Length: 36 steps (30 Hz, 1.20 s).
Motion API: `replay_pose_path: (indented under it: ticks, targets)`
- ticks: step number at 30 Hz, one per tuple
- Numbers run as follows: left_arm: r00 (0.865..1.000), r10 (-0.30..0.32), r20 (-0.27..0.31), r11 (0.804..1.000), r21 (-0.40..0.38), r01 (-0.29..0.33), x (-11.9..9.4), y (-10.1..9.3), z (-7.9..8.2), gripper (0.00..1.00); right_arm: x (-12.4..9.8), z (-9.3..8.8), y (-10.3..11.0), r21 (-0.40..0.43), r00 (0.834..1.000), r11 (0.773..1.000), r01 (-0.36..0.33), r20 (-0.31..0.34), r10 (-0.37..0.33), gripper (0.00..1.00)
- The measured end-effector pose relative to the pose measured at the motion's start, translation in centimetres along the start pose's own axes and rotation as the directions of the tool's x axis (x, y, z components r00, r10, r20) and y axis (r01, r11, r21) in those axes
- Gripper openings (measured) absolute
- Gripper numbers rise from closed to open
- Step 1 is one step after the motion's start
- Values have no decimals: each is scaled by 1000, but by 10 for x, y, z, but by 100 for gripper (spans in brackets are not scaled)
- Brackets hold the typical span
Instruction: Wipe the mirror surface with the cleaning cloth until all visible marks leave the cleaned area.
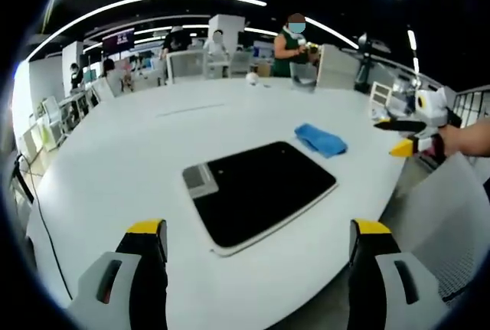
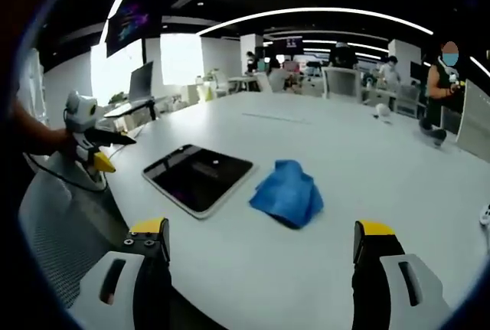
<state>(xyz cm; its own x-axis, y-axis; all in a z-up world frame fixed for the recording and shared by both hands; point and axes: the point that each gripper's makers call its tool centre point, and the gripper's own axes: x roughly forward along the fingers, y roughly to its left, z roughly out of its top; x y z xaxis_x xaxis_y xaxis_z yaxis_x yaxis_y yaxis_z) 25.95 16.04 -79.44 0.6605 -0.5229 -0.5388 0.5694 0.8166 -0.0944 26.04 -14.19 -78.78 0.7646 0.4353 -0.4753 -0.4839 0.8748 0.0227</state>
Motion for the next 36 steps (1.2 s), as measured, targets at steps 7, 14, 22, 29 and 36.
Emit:
replay_pose_path:
  ticks: [7, 14, 22, 29, 36]
  targets:
    - [1000, 10, 9, 1000, 7, -10, -1, 2, 2, 100, 0, 0, 1, -2, 1000, 1000, -2, -4, 2, 100]
    - [1000, 9, 0, 1000, 2, -9, 0, 2, 0, 100, 0, -1, 0, 1, 1000, 1000, 2, -6, -2, 100]
    - [1000, 11, 1, 1000, -1, -11, 0, 3, 0, 100, 1, -1, -1, 2, 1000, 1000, 6, -8, -6, 100]
    - [1000, 12, 2, 1000, -1, -12, 0, 4, 1, 100, 0, 8, -10, -9, 999, 999, 37, 6, -37, 100]
    - [1000, 8, -1, 1000, 7, -8, 1, 3, 1, 100, 4, 33, -23, -20, 998, 998, 52, 19, -52, 97]
